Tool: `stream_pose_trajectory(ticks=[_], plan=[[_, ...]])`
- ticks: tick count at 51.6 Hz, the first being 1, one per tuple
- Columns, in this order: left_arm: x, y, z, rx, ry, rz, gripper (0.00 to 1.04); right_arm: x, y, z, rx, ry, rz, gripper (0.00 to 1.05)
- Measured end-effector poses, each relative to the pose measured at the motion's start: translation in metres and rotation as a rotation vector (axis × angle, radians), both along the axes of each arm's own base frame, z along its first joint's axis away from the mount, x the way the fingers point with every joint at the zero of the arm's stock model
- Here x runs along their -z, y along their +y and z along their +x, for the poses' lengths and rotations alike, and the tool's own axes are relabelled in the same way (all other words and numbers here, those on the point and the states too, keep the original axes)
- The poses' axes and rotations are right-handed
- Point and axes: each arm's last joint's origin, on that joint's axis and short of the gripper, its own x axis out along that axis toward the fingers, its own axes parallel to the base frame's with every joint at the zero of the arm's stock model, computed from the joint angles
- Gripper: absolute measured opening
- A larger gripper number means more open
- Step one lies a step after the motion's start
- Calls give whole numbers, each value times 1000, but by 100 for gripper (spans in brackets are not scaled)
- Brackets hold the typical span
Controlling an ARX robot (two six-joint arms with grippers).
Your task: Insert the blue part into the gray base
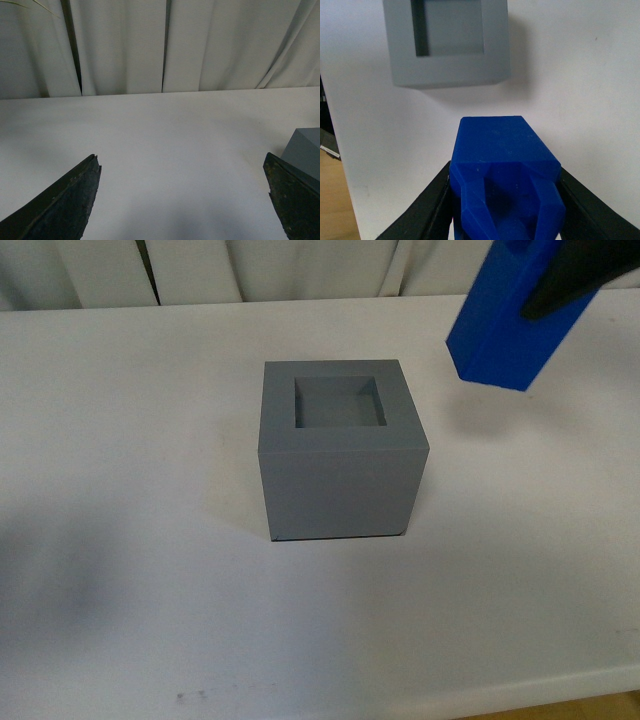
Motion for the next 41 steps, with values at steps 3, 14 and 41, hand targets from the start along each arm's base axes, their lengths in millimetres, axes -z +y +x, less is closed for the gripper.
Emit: stream_pose_trajectory(ticks=[3,14,41], plan=[[0,0,0,0,0,0,99,-7,6,-3,-12,-10,10,47],[0,0,0,0,0,0,99,-23,33,-17,-63,-24,27,47],[0,0,0,0,0,0,99,-8,81,-37,-110,-23,10,47]])
